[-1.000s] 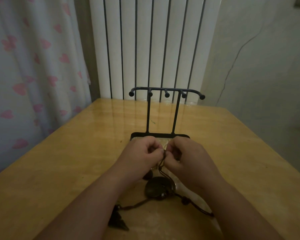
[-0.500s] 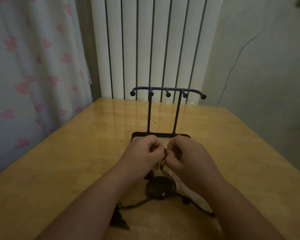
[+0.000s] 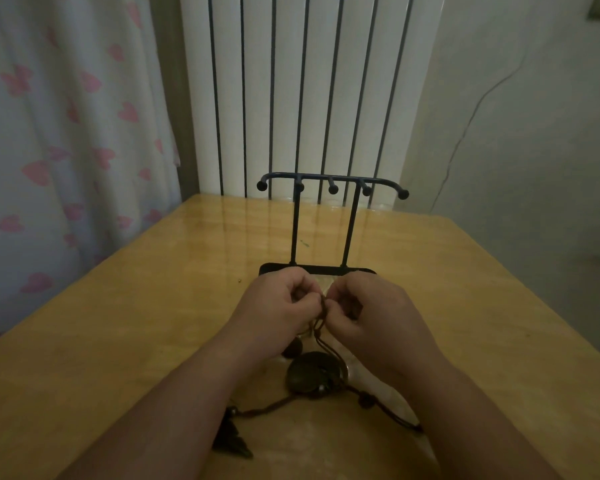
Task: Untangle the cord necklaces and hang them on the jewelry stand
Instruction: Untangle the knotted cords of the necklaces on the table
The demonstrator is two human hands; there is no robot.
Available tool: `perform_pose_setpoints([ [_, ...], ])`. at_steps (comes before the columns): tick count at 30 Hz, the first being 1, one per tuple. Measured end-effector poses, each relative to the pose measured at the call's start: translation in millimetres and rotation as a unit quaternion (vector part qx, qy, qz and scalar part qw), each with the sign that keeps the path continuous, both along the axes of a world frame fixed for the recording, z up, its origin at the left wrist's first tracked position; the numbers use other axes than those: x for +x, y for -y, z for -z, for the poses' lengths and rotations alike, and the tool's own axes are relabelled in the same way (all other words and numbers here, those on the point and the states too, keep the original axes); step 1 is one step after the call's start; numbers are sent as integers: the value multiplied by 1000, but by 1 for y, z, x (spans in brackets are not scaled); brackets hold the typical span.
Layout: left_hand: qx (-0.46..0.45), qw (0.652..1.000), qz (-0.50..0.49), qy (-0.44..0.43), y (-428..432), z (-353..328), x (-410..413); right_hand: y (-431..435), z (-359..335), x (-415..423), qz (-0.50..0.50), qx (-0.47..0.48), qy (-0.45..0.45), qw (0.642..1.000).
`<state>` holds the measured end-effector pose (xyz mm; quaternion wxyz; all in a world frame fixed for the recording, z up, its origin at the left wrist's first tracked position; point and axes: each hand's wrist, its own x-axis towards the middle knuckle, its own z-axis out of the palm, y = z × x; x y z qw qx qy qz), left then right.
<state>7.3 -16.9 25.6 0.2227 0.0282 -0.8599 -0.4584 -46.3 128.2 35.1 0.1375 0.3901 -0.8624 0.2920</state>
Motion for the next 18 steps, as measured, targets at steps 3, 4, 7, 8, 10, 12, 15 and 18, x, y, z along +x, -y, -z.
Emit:
perform_pose_setpoints([
  [3,-5,1000,4,3,-1,0,1,1,1,-1,3,9,-5,1000],
  [4,-6,1000,3,2,-1,0,1,1,1,-1,3,7,-4,1000],
  [7,0,1000,-3,-12,-1,0,1,1,2,-1,4,-1,-4,1000],
  [8,1,1000,-5,-17,-1,0,1,1,2,-1,4,-3,-3,1000],
  [10,-2,1000,-5,-18,-1,-1,1,1,2,-1,2,-1,-5,1000],
  [12,-7,1000,-3,-14,-1,-1,1,1,2,-1,-1,3,-7,1000],
  [15,-17,1000,9,-2,-1,-1,0,1,2,-1,-1,4,-8,1000],
  [18,-17,1000,18,7,-1,0,0,1,2,-1,-2,5,-5,1000],
])
